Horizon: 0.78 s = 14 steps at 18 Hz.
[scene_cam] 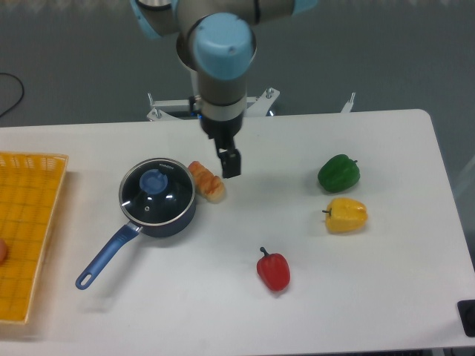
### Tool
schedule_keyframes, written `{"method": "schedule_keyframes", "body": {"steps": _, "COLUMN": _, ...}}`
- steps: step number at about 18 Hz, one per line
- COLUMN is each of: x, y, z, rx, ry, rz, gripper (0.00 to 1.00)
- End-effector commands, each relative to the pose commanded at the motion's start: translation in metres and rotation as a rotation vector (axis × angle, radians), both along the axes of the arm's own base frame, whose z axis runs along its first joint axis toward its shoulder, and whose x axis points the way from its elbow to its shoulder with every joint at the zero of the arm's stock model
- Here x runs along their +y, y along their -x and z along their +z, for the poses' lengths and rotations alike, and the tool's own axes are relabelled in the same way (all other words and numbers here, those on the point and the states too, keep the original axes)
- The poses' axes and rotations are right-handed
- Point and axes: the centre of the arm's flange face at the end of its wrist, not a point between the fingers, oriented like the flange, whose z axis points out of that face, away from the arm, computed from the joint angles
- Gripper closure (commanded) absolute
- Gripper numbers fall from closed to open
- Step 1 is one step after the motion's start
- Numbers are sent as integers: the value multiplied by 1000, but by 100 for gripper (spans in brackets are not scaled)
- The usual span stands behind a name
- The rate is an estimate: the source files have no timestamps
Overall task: Open the lid
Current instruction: 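Lower the gripper onto the lid knob of the saucepan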
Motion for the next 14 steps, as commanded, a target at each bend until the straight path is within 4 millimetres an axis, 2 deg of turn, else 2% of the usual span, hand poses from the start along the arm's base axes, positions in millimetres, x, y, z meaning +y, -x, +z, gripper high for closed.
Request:
{"method": "schedule_keyframes", "body": {"steps": 3, "x": 20, "y": -20, "z": -13, "rx": 13, "ry": 8, "rz": -51, "gripper": 0}}
{"method": "schedule_keyframes", "body": {"steps": 5, "x": 19, "y": -25, "z": -14, "rx": 43, "ry": 35, "rz": -62, "gripper": 0}}
{"method": "schedule_keyframes", "body": {"steps": 7, "x": 27, "y": -45, "z": -16, "rx": 59, "ry": 52, "rz": -95, "gripper": 0}}
{"method": "schedule_keyframes", "body": {"steps": 11, "x": 35, "y": -73, "z": -29, "rx": 63, "ry": 71, "rz": -41, "gripper": 0}}
{"method": "schedule_keyframes", "body": {"steps": 14, "x": 38, "y": -74, "z": -33, "rx": 66, "ry": 80, "rz": -68, "gripper": 0}}
